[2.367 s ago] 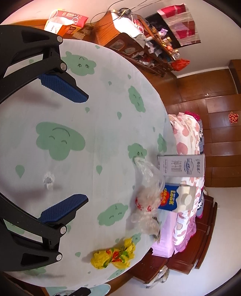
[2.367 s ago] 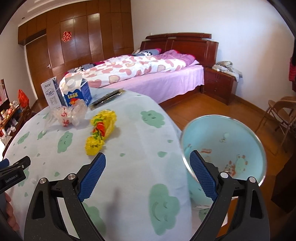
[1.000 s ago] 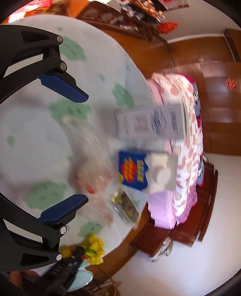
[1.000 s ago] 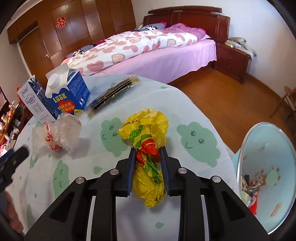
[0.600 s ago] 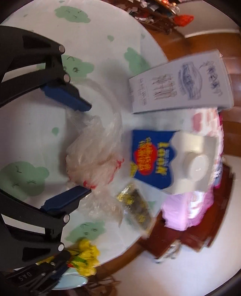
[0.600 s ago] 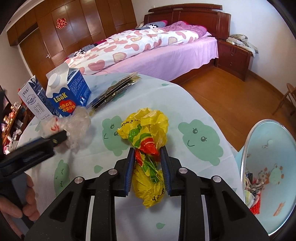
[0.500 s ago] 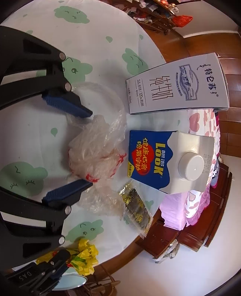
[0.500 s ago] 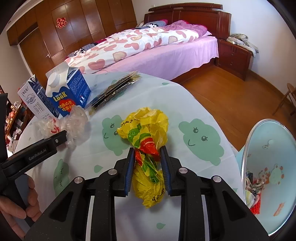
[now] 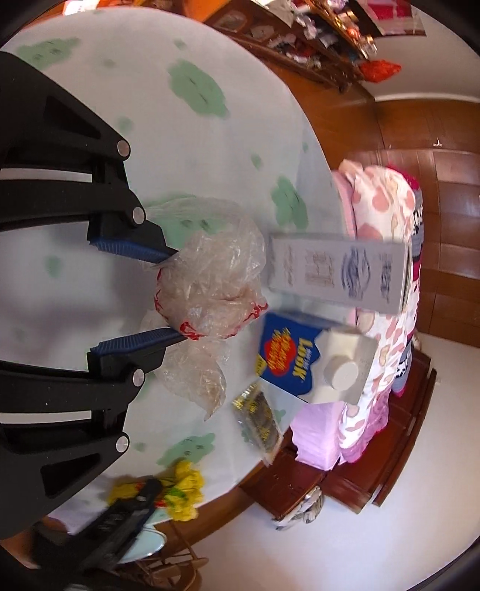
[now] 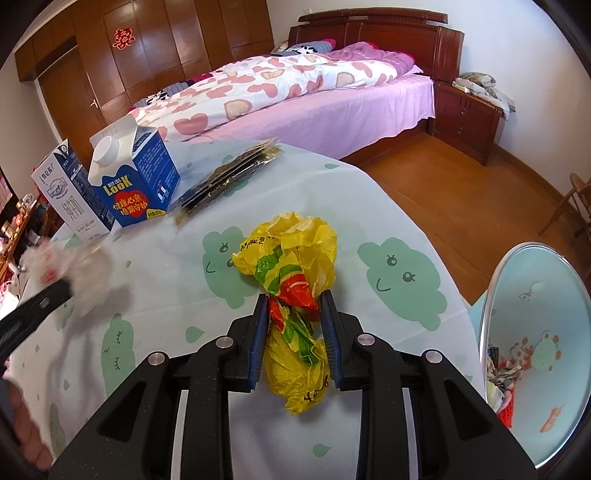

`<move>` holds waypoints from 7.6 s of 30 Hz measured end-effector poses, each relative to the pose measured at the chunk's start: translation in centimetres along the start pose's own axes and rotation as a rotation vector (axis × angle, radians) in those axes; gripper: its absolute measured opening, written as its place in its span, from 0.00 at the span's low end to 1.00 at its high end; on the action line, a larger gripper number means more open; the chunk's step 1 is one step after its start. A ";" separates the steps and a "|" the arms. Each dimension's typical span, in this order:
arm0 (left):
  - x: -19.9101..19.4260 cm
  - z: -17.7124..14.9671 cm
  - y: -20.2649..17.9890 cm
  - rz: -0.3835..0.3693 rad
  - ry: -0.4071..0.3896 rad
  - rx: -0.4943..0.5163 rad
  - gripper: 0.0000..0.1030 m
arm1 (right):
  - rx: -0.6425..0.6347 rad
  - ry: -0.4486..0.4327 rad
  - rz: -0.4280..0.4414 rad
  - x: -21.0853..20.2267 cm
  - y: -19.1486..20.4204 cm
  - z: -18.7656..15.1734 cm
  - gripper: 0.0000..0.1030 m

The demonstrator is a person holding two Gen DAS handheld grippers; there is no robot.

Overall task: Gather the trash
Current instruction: 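Carry both held plastic bags over the blue bin, then open both grippers to drop the plastic bags into the blue bin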

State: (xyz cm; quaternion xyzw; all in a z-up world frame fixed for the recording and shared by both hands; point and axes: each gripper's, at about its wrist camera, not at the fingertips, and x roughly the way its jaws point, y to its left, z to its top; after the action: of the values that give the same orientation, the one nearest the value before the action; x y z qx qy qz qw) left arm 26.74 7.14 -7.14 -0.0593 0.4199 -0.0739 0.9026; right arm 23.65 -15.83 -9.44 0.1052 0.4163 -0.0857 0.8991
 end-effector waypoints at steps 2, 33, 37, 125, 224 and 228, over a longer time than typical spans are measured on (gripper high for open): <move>-1.1 -1.3 0.6 0.018 -0.004 -0.009 0.35 | -0.013 0.004 0.003 0.1 0.2 0.0 0.27; -11.2 -10.4 0.2 0.135 -0.077 -0.002 0.35 | -0.133 -0.097 0.177 -11.1 3.3 -10.0 0.28; -11.9 -11.2 -0.5 0.154 -0.077 0.014 0.35 | -0.149 -0.111 0.177 -12.4 2.8 -11.2 0.28; -15.7 -12.1 -15.9 0.055 -0.194 0.282 0.36 | 0.012 -0.273 -0.002 -18.2 -11.6 -11.5 0.28; -5.2 -11.8 -33.5 -0.149 -0.051 0.478 0.37 | 0.327 -0.255 -0.179 -15.0 -27.1 -9.6 0.48; -5.0 -12.2 -33.5 -0.149 -0.030 0.486 0.66 | 0.347 -0.267 -0.185 -15.9 -27.9 -9.9 0.48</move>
State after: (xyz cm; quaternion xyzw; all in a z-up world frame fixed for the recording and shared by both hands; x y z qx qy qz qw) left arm 11.40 -25.36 -5.59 0.1277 0.3709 -0.2384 0.8884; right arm -0.49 -39.03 -6.76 0.2071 0.2804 -0.2512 0.9030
